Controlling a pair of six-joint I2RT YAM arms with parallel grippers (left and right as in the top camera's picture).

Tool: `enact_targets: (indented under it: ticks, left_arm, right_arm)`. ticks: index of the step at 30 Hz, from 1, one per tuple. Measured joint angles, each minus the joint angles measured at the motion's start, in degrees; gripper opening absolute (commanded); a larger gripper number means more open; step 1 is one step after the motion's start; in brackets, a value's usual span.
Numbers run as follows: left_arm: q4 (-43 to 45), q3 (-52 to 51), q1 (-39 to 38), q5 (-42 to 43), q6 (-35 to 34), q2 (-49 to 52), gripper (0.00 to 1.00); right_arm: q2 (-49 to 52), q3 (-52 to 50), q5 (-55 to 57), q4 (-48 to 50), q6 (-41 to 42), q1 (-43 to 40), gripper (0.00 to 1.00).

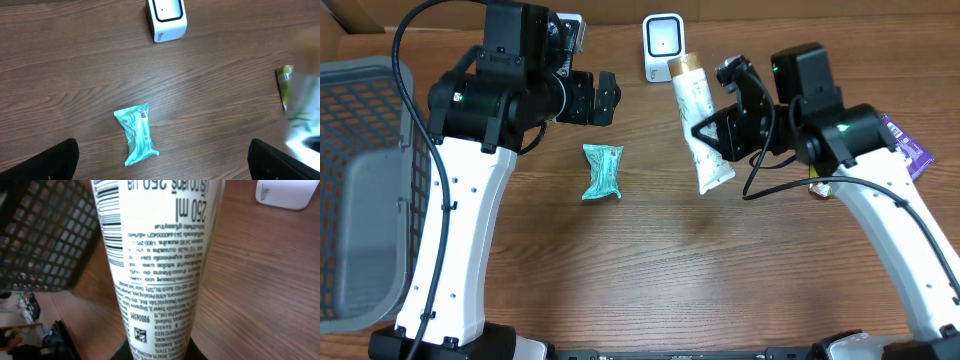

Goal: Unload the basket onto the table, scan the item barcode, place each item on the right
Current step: 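Lift the white tube and carry it toward the scanner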

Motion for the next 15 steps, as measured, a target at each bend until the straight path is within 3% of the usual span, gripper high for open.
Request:
enact_targets:
  ticks: [15]
  left_arm:
    - [0.0, 0.0, 0.0, 0.0, 0.0, 0.0, 1.00]
  right_arm:
    - [0.0, 7.8, 5.9, -3.8, 0.2, 1.4, 0.04]
